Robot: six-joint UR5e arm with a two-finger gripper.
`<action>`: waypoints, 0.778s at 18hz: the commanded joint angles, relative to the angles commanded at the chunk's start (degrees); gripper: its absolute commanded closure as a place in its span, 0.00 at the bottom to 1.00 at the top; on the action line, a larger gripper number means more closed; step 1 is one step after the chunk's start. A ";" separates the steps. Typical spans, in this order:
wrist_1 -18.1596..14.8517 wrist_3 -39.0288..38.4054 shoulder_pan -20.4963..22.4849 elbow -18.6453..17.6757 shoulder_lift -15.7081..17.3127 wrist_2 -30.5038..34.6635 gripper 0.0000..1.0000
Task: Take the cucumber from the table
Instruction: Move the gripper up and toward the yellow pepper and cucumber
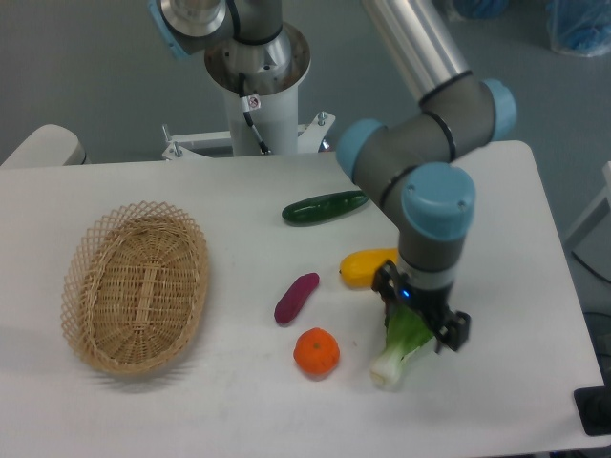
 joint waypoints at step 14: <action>0.88 4.68 0.36 -6.00 2.30 0.35 0.00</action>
